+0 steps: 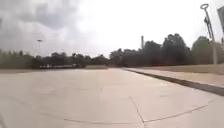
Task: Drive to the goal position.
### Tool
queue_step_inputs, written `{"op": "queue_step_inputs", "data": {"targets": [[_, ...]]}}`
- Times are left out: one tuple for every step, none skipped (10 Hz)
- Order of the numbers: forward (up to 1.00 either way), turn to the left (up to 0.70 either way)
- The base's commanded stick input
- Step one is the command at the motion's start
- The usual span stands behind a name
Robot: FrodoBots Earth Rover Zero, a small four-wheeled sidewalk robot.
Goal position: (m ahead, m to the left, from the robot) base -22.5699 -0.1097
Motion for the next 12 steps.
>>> {"op": "queue_step_inputs", "data": {"targets": [[1.0, 0.0], [1.0, 0.0], [1.0, 0.0], [1.0, 0.0], [1.0, 0.0], [1.0, 0.0], [1.0, 0.0], [1.0, 0.0], [1.0, 0.0], [1.0, 0.0], [1.0, 0.0], [1.0, 0.0]]}}
